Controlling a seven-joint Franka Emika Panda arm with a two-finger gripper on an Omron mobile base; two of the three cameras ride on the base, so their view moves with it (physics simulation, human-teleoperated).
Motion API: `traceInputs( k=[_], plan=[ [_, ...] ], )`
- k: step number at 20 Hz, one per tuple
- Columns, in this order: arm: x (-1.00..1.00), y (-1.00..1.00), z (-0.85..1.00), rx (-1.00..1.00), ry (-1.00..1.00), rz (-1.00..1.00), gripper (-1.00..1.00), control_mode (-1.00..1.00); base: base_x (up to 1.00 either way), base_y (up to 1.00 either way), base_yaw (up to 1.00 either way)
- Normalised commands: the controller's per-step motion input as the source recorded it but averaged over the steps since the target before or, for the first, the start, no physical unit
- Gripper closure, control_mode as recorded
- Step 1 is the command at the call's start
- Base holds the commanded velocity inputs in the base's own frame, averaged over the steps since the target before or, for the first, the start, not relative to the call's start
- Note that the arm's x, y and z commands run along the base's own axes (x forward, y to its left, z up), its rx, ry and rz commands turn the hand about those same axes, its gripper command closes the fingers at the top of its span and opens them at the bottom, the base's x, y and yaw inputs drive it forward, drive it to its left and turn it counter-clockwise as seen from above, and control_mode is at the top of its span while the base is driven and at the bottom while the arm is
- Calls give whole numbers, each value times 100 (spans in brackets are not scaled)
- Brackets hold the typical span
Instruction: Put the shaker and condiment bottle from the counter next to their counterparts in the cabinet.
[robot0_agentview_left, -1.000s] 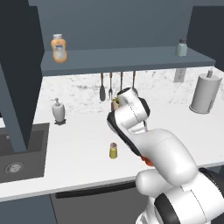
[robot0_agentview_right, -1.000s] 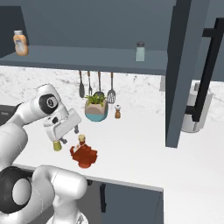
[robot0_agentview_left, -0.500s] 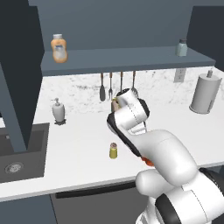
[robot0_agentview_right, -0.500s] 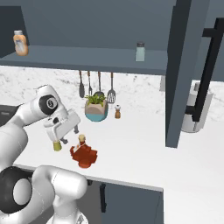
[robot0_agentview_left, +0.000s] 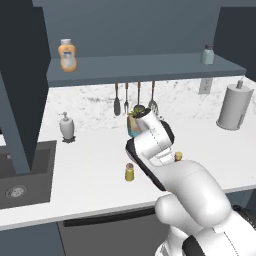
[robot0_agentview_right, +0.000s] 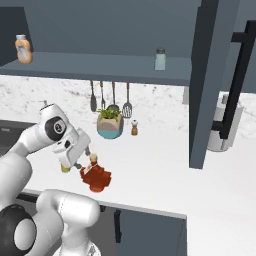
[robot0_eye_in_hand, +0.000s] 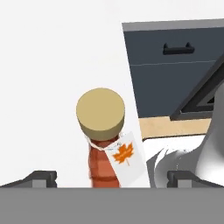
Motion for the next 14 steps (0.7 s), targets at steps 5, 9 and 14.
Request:
traceInputs(
  k=[5, 9, 14],
  plan=[
    [0, -8, -17, 0, 0, 1, -100, -100, 0, 0, 0],
    [0, -10, -18, 0, 0, 0, -100, -100, 0, 0, 0],
    [3, -14, -19, 0, 0, 0, -100, -100, 0, 0, 0]
  ],
)
